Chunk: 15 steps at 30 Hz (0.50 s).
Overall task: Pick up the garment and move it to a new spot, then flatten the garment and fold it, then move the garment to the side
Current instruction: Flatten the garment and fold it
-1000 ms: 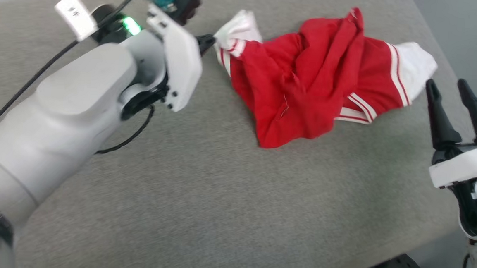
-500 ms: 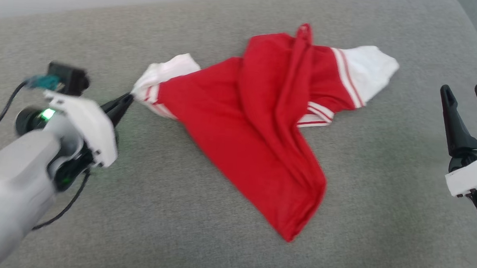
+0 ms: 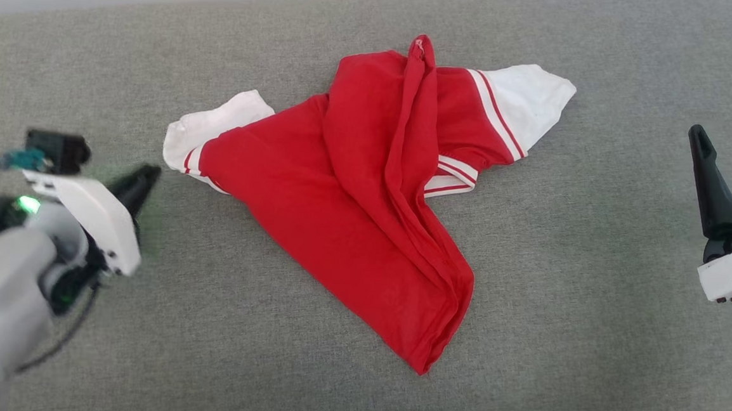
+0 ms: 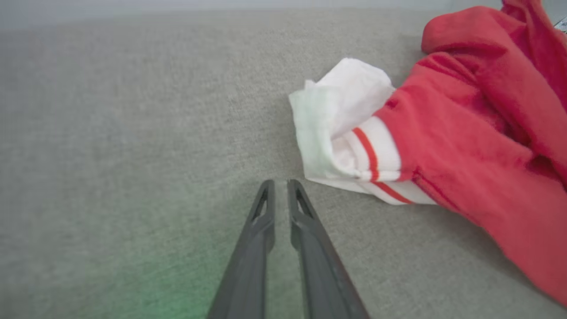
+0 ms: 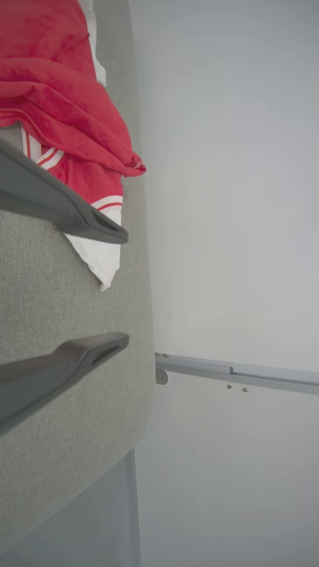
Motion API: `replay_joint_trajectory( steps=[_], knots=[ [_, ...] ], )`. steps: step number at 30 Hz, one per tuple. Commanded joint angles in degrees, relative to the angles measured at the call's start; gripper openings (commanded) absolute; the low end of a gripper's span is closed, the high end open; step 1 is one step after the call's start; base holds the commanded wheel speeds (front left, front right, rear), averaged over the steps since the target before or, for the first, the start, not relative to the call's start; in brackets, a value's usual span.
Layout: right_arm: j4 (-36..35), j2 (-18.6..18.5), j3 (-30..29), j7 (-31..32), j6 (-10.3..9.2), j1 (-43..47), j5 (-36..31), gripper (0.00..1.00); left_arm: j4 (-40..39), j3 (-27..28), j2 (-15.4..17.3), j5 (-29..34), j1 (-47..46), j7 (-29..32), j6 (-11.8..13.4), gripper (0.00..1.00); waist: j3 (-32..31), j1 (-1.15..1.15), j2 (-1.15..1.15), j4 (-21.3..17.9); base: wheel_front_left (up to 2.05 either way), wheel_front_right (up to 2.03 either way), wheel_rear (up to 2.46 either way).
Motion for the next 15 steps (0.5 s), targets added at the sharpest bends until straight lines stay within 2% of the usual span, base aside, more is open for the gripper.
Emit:
replay_joint_trajectory(
  steps=[1, 5, 8, 15],
  knots=[
    [-0.39, 0.29, -0.13, 0.17, -0.02, 0.46, -0.25, 1.0, 0.05, -0.07, 0.92, 1.12, -1.7, -0.12, 0.15, 1.0, 0.14, 0.0, 0.0, 0.1, 0.0, 0.0, 0.0],
    [-1.0, 0.59, -0.06, 0.31, -0.02, 0.57, -0.3, 1.0, -1.64, -1.05, 3.83, 4.73, -6.39, 1.6, 0.15, 1.0, 0.6, 0.0, 0.0, -0.02, 0.0, 0.0, 0.0],
    [-1.07, 0.8, 0.08, 0.1, -0.02, 0.69, -0.07, 1.0, -3.42, -1.29, 5.54, 5.48, -10.06, 5.14, 0.15, 1.0, 1.11, 0.0, 0.0, -0.35, 0.0, 0.0, 0.0],
    [-1.06, 1.18, 0.88, -0.53, -0.02, -0.68, 0.29, 1.0, -6.5, -2.01, 6.27, 0.3, -17.06, 26.5, 0.14, 1.0, 3.71, 0.0, 0.0, -2.0, 0.0, 0.0, 0.0]
  ],
)
